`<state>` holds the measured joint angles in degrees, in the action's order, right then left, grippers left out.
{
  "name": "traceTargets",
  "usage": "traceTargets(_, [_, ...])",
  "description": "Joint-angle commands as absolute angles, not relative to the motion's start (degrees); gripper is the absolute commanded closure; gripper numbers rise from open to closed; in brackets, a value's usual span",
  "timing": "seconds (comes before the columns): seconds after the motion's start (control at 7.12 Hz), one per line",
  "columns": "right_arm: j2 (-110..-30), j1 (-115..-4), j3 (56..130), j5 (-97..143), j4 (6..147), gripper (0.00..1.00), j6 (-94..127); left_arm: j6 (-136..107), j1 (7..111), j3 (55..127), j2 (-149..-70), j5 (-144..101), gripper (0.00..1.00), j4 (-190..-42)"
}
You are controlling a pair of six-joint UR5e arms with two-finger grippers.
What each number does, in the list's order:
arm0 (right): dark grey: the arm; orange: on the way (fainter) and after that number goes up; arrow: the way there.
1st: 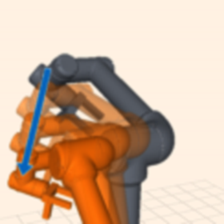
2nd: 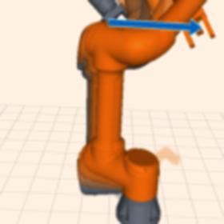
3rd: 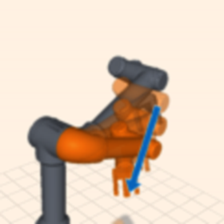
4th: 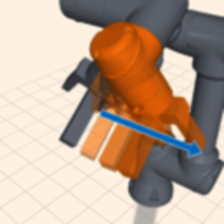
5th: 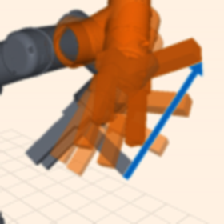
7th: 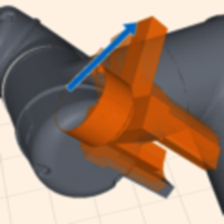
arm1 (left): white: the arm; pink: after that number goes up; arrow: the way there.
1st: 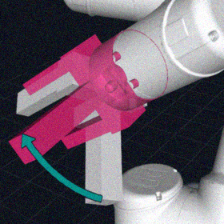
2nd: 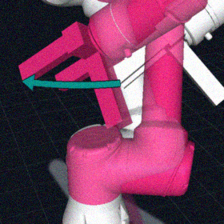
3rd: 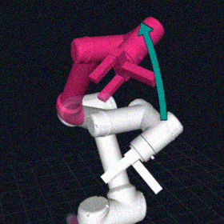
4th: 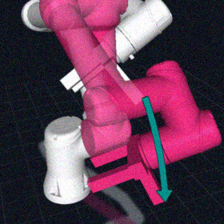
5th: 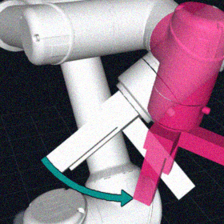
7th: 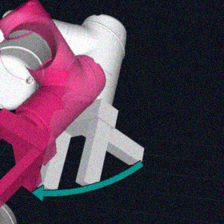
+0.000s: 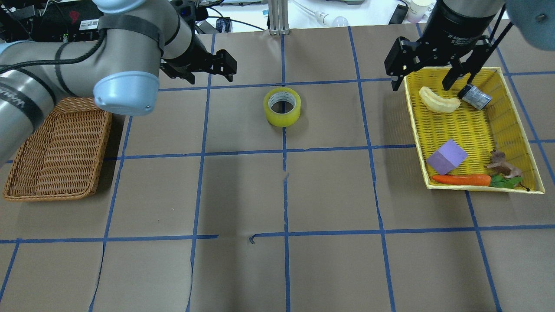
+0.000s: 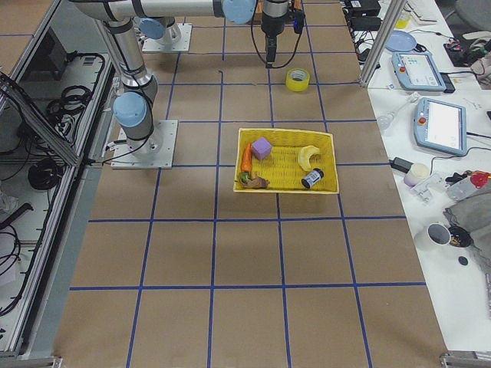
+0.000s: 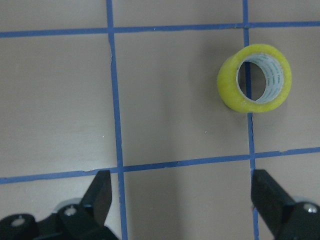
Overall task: Transfer tape with both arms
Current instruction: 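Reach the left gripper toward the tape roll while the right arm withdraws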
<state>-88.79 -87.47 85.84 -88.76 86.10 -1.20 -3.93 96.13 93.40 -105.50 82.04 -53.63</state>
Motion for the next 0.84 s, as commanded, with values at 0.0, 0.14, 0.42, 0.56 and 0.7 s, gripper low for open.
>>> traceTargets(0.0, [-89.9, -87.5, 86.3, -88.2, 86.3, 0.0, -1.3, -6.2, 98.3, 89.1, -113.8, 79.2, 0.04, -48.9])
traceTargets(0.14, [-89.9, -87.5, 86.3, -88.7, 86.2, 0.0, -1.4, -6.2, 100.0, 86.4, -117.6, 79.4, 0.03, -48.8])
traceTargets(0.42, [-89.9, -87.5, 86.2, -87.9, 86.7, 0.0, -1.3, -6.2, 101.0, 84.1, -124.0, 79.6, 0.0, -48.9])
traceTargets(0.56, [-89.8, -87.5, 86.2, -87.6, 86.8, 0.0, -1.3, -6.3, 101.1, 84.3, -125.8, 79.6, 0.0, -48.9])
traceTargets(0.7, [-89.7, -87.5, 86.2, -87.7, 86.8, 0.0, -1.4, -8.2, 101.2, 84.4, -126.6, 79.5, 0.0, -49.1])
